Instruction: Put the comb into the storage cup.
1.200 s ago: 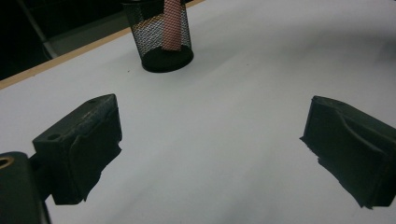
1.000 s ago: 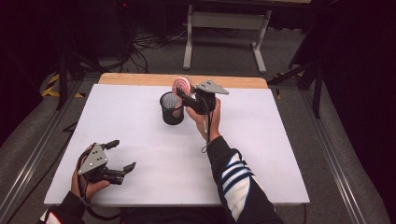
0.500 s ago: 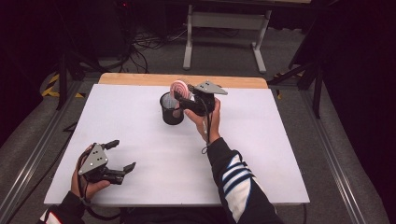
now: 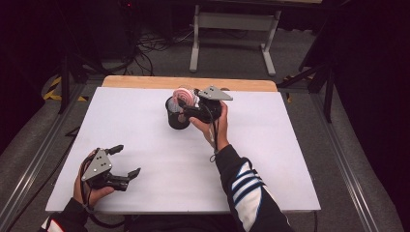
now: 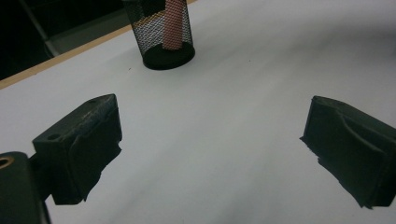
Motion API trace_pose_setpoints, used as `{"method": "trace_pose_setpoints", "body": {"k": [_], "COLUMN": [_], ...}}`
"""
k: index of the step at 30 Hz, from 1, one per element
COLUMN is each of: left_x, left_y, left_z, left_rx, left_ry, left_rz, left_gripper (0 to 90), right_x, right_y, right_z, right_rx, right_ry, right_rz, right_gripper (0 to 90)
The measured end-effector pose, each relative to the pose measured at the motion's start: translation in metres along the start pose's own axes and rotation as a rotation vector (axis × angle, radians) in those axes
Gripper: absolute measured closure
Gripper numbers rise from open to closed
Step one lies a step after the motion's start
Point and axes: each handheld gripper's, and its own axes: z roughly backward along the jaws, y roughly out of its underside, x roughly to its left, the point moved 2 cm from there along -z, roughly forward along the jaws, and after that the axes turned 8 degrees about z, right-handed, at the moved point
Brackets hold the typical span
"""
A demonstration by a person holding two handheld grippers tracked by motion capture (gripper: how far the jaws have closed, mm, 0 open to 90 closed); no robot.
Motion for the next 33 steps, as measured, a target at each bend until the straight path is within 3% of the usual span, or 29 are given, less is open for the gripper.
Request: {"method": "trace_pose_setpoints", "body": {"k": [10, 33], "left_x": [-0.001, -0.001], "left_y": [-0.001, -0.003], "left_z": [0.000, 0.001], "left_rx": [0.002, 0.002], "left_ry": [-0.001, -0.007], "left_rz": [-0.008, -0.030], "left_gripper": [5.4, 5.3], "right_x": [0.009, 0.010], "right_y": [-0.006, -0.021], "right_z": [0.005, 0.020], "right_rx": [0.006, -0.046], "right_ry": [0.017, 0.015], "right_rz": [0.084, 0.135], "right_gripper": [19.6, 10.5]}}
